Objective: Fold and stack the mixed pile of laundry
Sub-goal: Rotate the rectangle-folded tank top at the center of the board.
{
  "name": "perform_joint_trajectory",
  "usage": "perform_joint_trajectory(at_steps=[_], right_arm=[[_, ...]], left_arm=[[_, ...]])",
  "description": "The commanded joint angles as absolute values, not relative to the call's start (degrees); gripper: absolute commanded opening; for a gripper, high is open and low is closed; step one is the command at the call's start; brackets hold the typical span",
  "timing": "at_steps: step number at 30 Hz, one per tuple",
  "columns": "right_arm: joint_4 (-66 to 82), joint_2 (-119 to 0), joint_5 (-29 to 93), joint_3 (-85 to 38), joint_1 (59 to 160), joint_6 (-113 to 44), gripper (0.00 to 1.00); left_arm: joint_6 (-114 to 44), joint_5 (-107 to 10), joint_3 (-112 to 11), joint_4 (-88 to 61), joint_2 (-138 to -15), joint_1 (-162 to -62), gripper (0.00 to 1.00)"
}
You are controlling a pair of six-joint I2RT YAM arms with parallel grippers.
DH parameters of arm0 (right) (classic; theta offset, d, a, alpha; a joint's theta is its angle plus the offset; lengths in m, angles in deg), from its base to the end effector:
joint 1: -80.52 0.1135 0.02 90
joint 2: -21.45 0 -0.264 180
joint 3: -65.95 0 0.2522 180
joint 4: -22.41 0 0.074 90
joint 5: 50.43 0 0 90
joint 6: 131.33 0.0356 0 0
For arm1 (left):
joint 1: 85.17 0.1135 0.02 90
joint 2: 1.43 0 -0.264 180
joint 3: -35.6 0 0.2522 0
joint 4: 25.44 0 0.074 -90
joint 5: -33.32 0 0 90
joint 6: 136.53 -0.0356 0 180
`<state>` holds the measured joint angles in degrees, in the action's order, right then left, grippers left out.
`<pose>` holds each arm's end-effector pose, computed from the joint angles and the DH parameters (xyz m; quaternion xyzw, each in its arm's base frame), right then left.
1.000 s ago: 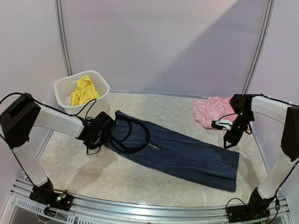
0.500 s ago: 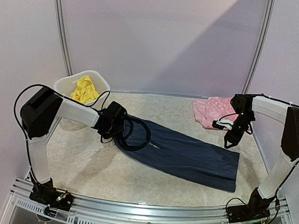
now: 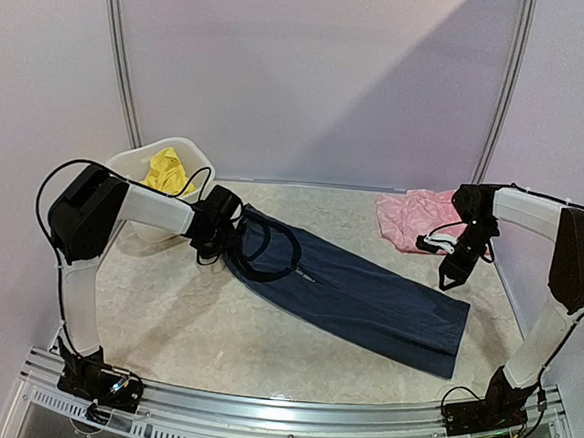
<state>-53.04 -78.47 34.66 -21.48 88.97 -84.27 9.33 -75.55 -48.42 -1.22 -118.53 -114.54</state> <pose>0.3118 0.0494 0.2096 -0.4338 0.8998 0.0356 0.0298 0.3627 -0.1909 0.1202 -0.2618 0.9108 -0.0723 0.3109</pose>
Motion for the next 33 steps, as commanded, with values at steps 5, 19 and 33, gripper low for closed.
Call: perform_joint_trajectory(at_steps=[5,19,33], right_arm=[[-51.5,-83.0,34.4,-22.3,88.7,-85.1,0.50],[-51.2,-84.1,33.4,-22.4,88.7,-84.6,0.50],[-51.3,-84.7,32.6,-23.5,88.7,-84.0,0.50]], left_arm=[[5.4,-75.0,-46.2,4.9,-114.1,-113.5,0.11],[2.5,-74.3,-44.7,9.1,-105.4,-114.0,0.19],[-1.6,-68.0,-65.6,12.4,-119.0,-118.0,0.26]])
